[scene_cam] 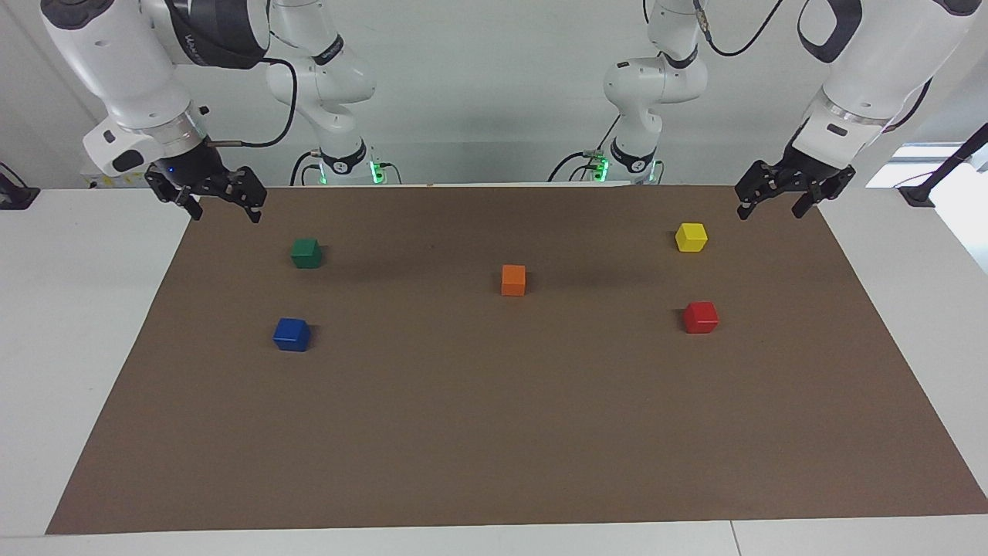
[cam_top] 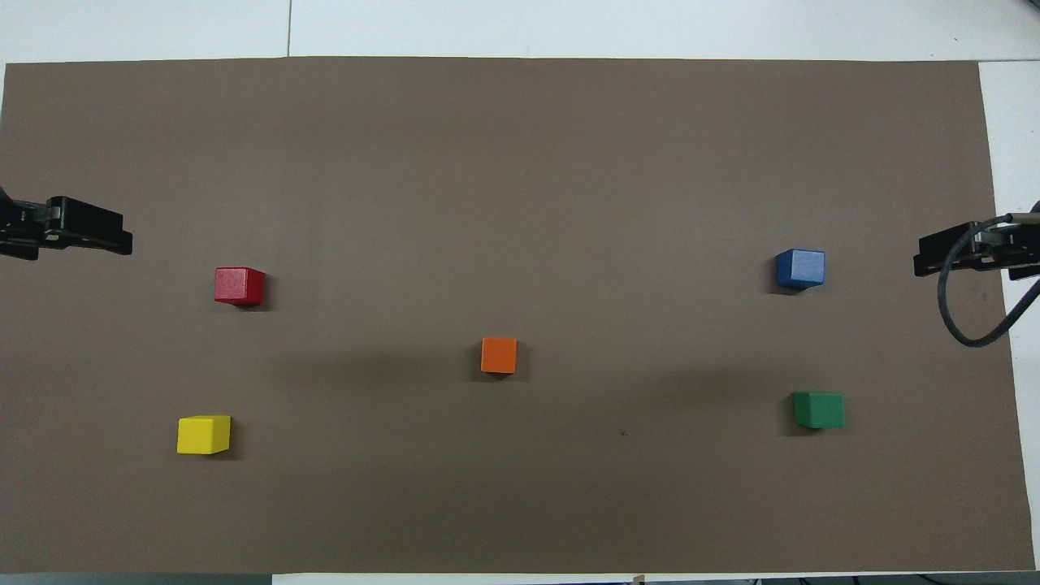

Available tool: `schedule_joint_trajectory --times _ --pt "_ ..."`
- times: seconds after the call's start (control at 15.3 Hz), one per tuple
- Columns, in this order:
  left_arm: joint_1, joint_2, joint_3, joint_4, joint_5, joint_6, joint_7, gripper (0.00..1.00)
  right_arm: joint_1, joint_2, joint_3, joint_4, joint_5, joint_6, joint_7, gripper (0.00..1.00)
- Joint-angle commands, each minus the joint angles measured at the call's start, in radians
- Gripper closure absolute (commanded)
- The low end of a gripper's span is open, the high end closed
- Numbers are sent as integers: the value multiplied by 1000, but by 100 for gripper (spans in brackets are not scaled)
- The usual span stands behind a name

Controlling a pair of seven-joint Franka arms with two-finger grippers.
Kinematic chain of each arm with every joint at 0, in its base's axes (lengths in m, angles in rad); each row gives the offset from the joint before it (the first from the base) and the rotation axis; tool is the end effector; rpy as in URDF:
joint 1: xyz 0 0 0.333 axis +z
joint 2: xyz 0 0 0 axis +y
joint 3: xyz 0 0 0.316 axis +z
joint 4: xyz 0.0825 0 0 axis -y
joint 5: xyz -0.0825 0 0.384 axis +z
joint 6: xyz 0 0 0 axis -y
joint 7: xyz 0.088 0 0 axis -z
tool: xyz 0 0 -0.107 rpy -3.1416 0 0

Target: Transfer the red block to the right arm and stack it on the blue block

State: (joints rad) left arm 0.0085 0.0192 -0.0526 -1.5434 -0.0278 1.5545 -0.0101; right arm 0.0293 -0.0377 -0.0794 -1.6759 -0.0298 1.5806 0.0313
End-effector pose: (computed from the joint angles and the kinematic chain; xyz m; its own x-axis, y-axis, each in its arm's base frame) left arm 0.5583 -0.0274 0.6254 0.9994 -0.0344 -0.0084 -0.0342 -0.9990 0.0287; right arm 0.5401 -0.0310 0.5964 0.9951 -0.0807 -0.0568 -0.0792 -0.9965 0.0285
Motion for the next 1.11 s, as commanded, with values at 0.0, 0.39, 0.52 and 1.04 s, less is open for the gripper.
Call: schedule_joint_trajectory --times 0.0,0.39,0.52,1.04 --pt "4 18 2 28 -6 -11 16 0 -3 -7 0 -5 11 -7 -19 0" --pt "5 13 3 20 -9 -18 24 0 -3 -7 0 -5 11 -7 -21 0" --pt "-1 10 14 9 -8 -11 27 0 -3 -7 0 -5 11 -7 -19 0" --pt "10 -5 16 -122 -3 165 32 0 -3 -7 4 -4 17 -10 -48 0"
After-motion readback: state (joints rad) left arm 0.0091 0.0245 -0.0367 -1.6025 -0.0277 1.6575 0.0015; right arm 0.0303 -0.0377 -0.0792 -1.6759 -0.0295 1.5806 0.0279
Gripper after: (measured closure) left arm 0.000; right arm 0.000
